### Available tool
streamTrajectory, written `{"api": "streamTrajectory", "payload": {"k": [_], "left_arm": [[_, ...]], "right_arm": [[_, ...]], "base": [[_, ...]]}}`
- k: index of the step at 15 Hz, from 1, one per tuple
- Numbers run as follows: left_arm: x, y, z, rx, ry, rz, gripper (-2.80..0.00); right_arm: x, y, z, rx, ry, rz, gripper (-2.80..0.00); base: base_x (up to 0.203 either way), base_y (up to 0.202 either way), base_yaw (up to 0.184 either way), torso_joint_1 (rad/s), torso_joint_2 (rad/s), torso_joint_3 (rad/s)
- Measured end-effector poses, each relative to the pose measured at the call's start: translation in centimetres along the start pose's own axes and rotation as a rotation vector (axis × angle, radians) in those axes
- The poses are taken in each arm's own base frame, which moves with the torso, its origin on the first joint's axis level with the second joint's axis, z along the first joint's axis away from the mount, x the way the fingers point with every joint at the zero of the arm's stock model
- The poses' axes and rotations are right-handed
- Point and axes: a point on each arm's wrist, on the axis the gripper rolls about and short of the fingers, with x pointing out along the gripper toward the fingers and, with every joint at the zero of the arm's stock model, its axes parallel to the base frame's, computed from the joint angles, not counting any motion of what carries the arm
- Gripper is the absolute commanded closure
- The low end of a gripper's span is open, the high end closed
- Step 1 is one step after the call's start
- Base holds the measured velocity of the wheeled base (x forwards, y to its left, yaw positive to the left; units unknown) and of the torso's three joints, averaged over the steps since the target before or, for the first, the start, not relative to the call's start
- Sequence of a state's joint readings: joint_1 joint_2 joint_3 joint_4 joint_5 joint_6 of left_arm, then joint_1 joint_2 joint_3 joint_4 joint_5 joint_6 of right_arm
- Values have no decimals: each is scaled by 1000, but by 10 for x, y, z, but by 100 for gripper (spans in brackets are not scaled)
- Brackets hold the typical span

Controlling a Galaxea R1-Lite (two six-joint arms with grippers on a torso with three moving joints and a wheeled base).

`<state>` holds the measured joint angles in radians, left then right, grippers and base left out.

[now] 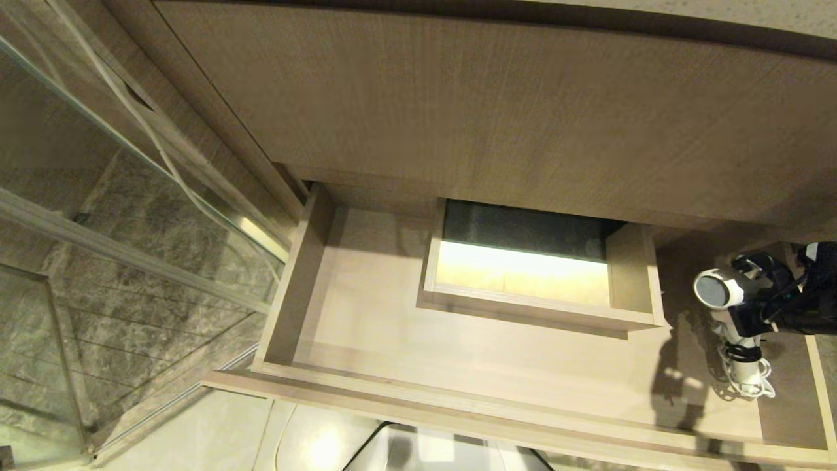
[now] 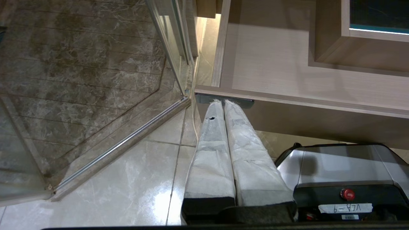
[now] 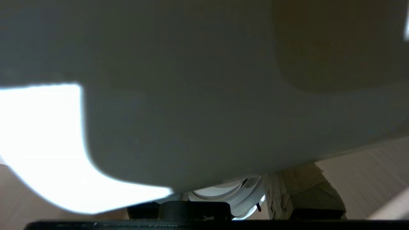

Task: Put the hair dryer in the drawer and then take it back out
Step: Take the hairdryer out

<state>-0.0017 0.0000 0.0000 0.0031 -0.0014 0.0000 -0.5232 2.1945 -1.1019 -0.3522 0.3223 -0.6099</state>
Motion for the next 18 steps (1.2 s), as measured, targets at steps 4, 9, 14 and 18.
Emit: {"api": "streamTrajectory", "payload": {"k": [4, 9, 14, 18], "left_arm": [[0, 0, 0, 0, 0, 0, 0], [0, 0, 0, 0, 0, 0, 0], [0, 0, 0, 0, 0, 0, 0], [0, 0, 0, 0, 0, 0, 0]], "right_arm": [[-17, 3, 5, -1, -6, -4, 0], [-49, 12, 11, -5, -16, -12, 0], [-92, 28, 14, -15, -34, -29, 0], [-127, 45, 9, -17, -39, -34, 0]], "base": [[0, 0, 0, 0, 0, 0], [0, 0, 0, 0, 0, 0], [0, 0, 0, 0, 0, 0], [0, 0, 0, 0, 0, 0]]}}
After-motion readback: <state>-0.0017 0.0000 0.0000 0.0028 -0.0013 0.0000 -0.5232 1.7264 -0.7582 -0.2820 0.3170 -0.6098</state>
